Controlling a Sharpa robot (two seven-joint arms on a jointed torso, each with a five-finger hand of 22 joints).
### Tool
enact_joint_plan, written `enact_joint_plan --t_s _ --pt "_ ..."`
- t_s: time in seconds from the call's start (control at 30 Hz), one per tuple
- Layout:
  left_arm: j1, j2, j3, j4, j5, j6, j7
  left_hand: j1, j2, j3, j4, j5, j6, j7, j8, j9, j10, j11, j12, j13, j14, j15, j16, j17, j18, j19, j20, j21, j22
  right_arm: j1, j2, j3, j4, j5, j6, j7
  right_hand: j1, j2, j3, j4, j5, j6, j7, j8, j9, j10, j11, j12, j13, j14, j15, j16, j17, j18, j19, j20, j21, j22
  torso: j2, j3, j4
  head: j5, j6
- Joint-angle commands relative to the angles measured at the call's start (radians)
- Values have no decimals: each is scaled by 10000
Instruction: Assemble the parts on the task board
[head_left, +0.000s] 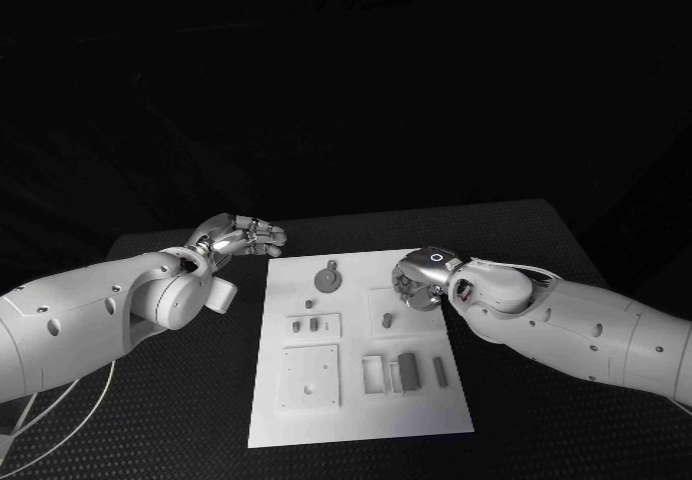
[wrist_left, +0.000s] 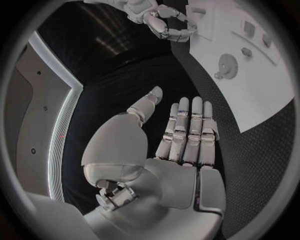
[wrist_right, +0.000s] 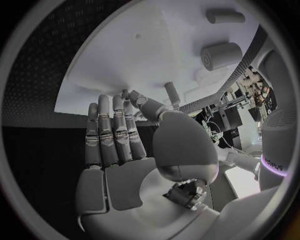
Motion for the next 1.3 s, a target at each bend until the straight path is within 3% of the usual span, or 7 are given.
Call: enact_joint_plan --t_s 0.03,0.3,0.7,0.93,1.17,1.3 --pt "5 13 6 13 60 125 53 -14 62 -28 -15 -11 -76 -27 20 -12 -81 -9 -33 -11 -11 82 -49 11 -43 -86 17 29 -12 -24 11 -24 -34 -323 112 -161 38 67 -29 -50 -16 84 -14 53 3 60 11 41 11 49 18 52 21 74 53 -6 35 8 0 3 0 0 -4" --pt "5 -5 6 13 60 130 37 -13 56 -32 -17 -11 -84 -25 17 -15 -88 -7 -35 -15 -13 84 -61 18 -43 -91 20 29 -23 -30 10 -101 -66 -368 233 -243 -97 -263 -176 -31 -18 -101 69 -92 -74 -82 102 -96 -13 -83 101 -64 54 46 -34 50 -98 -23 2 10 -12 15 -43" --pt "4 -10 6 2 60 136 39 -7 52 -33 -18 -11 -93 -21 14 -19 -99 -2 -38 -21 -17 87 -80 28 -43 -98 22 28 -39 -34 7 -138 -73 -468 383 -331 -62 -463 -170 -38 -17 -328 178 -261 -174 -196 165 -235 -31 -206 169 -196 107 44 -135 83 -254 -34 -2 4 3 5 -80" --pt "4 -10 6 8 60 132 45 -5 56 -32 -17 -11 -95 -20 14 -20 -101 -2 -37 -22 -17 88 -85 32 -43 -99 23 29 -44 -61 42 -144 -96 -468 311 -295 71 -336 -101 -37 -17 -264 160 -234 -172 -112 134 -218 -2 -139 145 -182 163 68 -71 87 -260 -11 2 3 -8 6 -82" --pt "4 -12 6 6 60 127 54 -5 60 -32 -15 -11 -95 -20 15 -21 -102 -1 -36 -24 -16 88 -90 36 -43 -98 25 30 -49 -95 103 -148 -157 -560 183 -408 -126 42 -136 -18 -17 102 22 -47 -101 278 -44 -65 126 229 -31 -31 339 188 297 67 -148 76 -3 2 1 -5 -90" --pt "4 -12 6 2 60 128 55 -3 64 -31 -15 -10 -93 -20 16 -21 -101 -1 -35 -24 -15 89 -94 39 -42 -98 25 30 -52 -102 120 -148 -204 -622 246 -452 -161 137 -130 -27 -17 226 -32 12 -74 401 -110 -27 173 351 -104 10 413 243 428 53 -118 105 -1 2 4 -9 -93"
